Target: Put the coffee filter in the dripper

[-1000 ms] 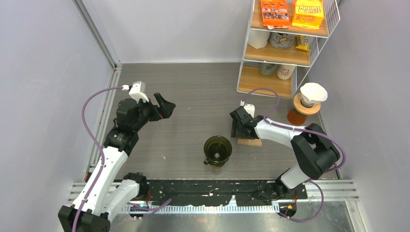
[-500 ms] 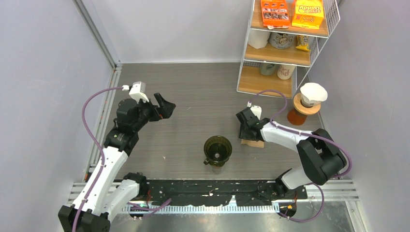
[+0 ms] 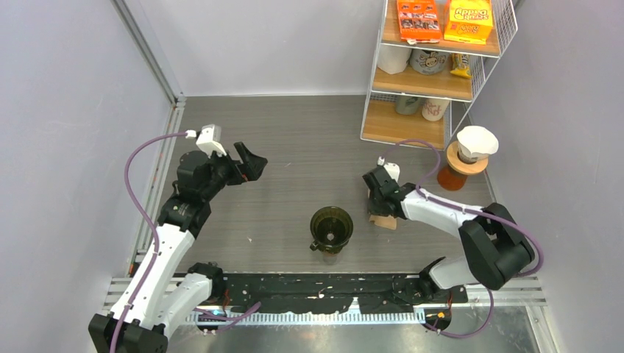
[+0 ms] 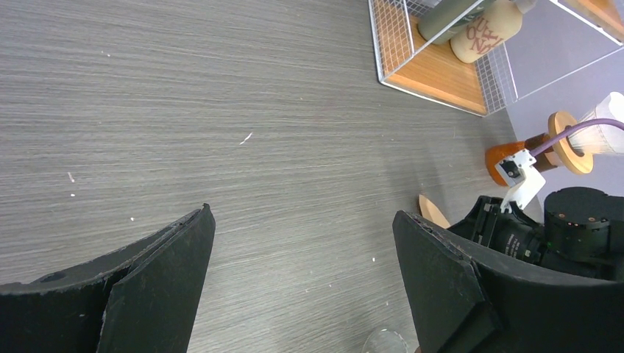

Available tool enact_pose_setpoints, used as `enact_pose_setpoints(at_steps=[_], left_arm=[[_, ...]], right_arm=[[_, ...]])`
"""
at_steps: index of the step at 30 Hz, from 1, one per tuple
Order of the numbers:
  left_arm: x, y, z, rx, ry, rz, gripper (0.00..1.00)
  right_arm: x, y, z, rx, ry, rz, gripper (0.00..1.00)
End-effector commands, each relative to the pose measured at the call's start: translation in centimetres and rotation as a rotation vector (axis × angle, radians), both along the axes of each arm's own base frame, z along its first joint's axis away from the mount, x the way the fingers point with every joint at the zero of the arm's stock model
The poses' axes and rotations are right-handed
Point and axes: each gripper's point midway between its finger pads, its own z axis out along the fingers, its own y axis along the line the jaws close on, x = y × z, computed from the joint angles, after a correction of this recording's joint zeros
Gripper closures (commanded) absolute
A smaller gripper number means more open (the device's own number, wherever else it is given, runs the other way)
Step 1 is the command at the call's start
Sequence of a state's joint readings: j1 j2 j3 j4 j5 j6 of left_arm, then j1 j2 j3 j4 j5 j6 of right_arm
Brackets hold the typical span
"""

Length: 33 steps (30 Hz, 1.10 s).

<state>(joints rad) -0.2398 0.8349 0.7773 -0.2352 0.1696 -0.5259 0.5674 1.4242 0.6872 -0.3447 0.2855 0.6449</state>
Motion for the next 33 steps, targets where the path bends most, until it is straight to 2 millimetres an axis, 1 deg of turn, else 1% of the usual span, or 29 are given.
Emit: enact_pose_setpoints(at_steps=[1,2,3,4,5,6,7,8,10,12,13,15,16,17,18,19,20,22,23,24,25,26,29,33], left_arm=[[0.2,-0.5,1.7,-0.039,-0.062,-0.023,0.01],[0.2,-0.6,1.7,-0.042,-0.062,-0.032,0.01],[0.2,-0.9,1.8,-0.046,-0.065,-0.047,0.01],[0.1,-1.1,1.8,-0.05,-0.065,-0.063,0.01],[0.1,-1.4,1.8,-0.054,-0.065,-0.076,0.01],[0.0,-1.6,1.9,-0.059,-0.066,-0.093,0.01],[-0.1,-1.9,2.0,-0.064,-0.069,-0.11,0.01],[-0.2,-2.2,2.0,-0.07,-0.07,-0.129,0.01],[-0.5,-3.1,2.3,-0.085,-0.079,-0.183,0.01],[-1.1,-4.3,2.8,-0.109,-0.096,-0.269,0.01],[-1.5,-5.0,3.3,-0.126,-0.111,-0.318,0.01],[-2.5,-6.6,4.4,-0.16,-0.124,-0.437,0.01],[-3.1,-7.5,5.4,-0.176,-0.143,-0.503,0.01],[-3.7,-8.3,6.1,-0.182,-0.155,-0.559,0.01],[-4.2,-9.2,6.9,-0.18,-0.173,-0.607,0.01],[-4.6,-10.0,8.0,-0.169,-0.2,-0.643,0.01],[-5.0,-10.9,8.5,-0.149,-0.221,-0.678,0.01],[-5.5,-12.8,9.6,-0.113,-0.273,-0.74,0.01],[-5.7,-13.5,10.0,-0.112,-0.282,-0.759,0.01],[-5.9,-14.2,10.3,-0.12,-0.276,-0.775,0.01],[-5.8,-14.6,10.5,-0.135,-0.261,-0.781,0.01],[-5.6,-15.1,10.9,-0.155,-0.257,-0.776,0.01],[-4.6,-16.4,11.4,-0.208,-0.228,-0.723,0.01],[-2.4,-18.5,10.2,-0.172,-0.174,-0.603,0.01]], right_arm=[[0.5,0.9,3.4,0.068,-0.099,0.049,0.84],[0.8,1.0,4.0,0.078,-0.122,0.05,0.86],[1.2,1.2,5.3,0.102,-0.169,0.055,0.87],[1.3,1.3,6.0,0.112,-0.192,0.059,0.88],[1.6,1.4,7.1,0.13,-0.232,0.067,0.88],[1.7,1.5,7.7,0.14,-0.251,0.072,0.89],[1.8,1.6,8.7,0.156,-0.284,0.079,0.89],[1.8,1.7,9.3,0.164,-0.299,0.088,0.89],[2.0,1.8,10.8,0.188,-0.344,0.094,0.89],[2.1,1.9,12.9,0.222,-0.4,0.095,0.89],[2.2,2.0,13.6,0.234,-0.416,0.094,0.88],[2.5,2.5,16.0,0.281,-0.47,0.096,0.88],[2.5,2.7,17.1,0.305,-0.492,0.099,0.88],[2.7,3.1,18.6,0.331,-0.517,0.105,0.88],[2.7,3.3,19.4,0.352,-0.527,0.102,0.88],[2.8,3.6,20.8,0.376,-0.542,0.108,0.88],[2.8,3.8,21.5,0.392,-0.549,0.11,0.88],[2.9,5.0,23.9,0.459,-0.597,0.156,0.87],[2.4,6.1,24.5,0.5,-0.601,0.214,0.87],[2.0,7.3,25.6,0.556,-0.623,0.279,0.86],[1.7,7.7,25.7,0.571,-0.63,0.313,0.86],[1.2,8.5,26.3,0.601,-0.644,0.363,0.86],[1.0,8.9,26.2,0.575,-0.655,0.413,0.86],[1.1,8.8,26.3,0.528,-0.663,0.405,0.86]])
